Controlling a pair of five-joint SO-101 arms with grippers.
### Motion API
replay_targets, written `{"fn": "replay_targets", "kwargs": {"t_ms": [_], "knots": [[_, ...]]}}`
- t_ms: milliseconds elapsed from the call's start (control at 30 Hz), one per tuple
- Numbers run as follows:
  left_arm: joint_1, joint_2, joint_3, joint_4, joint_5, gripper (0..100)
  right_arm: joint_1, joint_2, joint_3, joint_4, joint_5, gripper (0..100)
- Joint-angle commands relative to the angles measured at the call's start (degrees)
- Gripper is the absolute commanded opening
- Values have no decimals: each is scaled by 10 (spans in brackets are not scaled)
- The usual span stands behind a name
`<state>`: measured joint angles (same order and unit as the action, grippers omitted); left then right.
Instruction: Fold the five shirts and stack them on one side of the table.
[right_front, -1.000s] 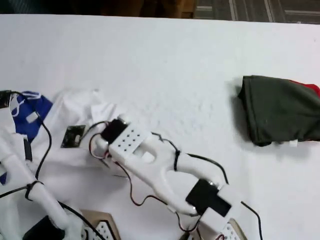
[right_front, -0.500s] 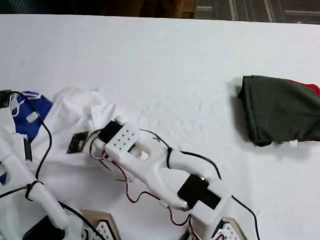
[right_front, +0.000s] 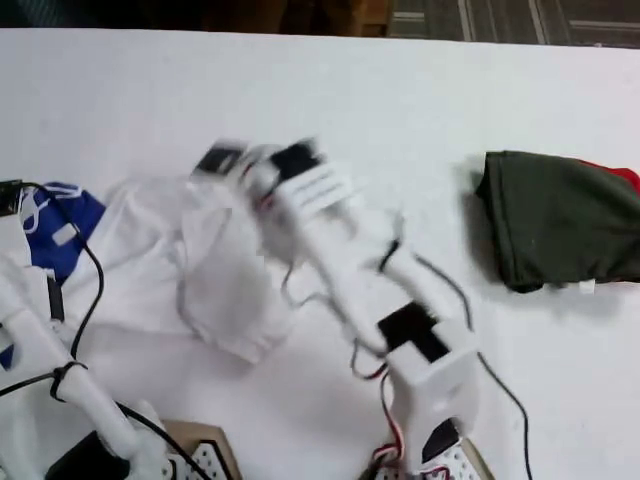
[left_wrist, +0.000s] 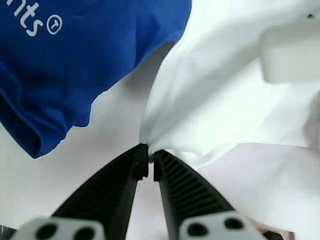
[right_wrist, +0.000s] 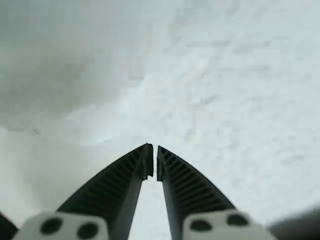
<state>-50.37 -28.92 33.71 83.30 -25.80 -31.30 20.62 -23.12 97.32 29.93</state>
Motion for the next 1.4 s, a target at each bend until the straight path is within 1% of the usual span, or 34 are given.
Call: {"fn": "replay_targets", "kwargs": {"t_ms": [0,67,133,233,300,367,500,567,733,867,933,967,1000,1033,1067,1100,1133,1200,1233,1367], "knots": [[-6,-8,-6,-6,-4,30,31,-8,-95,43,-6,20],[-6,-8,-5,-6,-10,30,16,-19,-87,43,-8,20],[-7,-8,-3,-13,-24,29,-17,-36,-58,42,-18,22],[-24,-8,-3,-13,-37,30,-102,-50,-4,41,-68,24],[-38,-8,-3,-13,-55,30,-163,-51,32,39,-55,27],[-56,-8,-3,-13,-72,30,-214,-51,62,39,-42,64],[-99,-7,-2,-14,-106,30,-303,-50,104,15,-37,203],[-104,-7,-1,-14,-111,30,-335,-38,122,-7,-37,255],[-105,-7,28,-40,-111,30,-374,47,125,-28,-37,255],[-105,-8,40,-41,-111,30,-378,129,80,-17,-40,255],[-105,-8,37,-41,-111,30,-366,167,26,22,-40,245],[-105,-8,36,-41,-111,30,-360,186,-4,43,-40,216],[-105,-10,36,-41,-111,30,-351,196,-23,45,-40,155],[-105,-11,36,-41,-111,30,-343,198,-33,44,-40,61],[-104,-11,36,-41,-111,30,-335,193,-38,44,-42,0],[-104,-11,36,-41,-111,30,-325,191,-40,44,-49,40],[-104,-11,36,-41,-111,30,-312,191,-41,43,-52,55],[-104,-11,36,-41,-111,30,-278,188,-45,43,-55,9],[-104,-11,36,-41,-111,30,-258,186,-45,43,-55,23],[-104,-11,36,-41,-111,30,-171,162,-45,43,-55,19]]}}
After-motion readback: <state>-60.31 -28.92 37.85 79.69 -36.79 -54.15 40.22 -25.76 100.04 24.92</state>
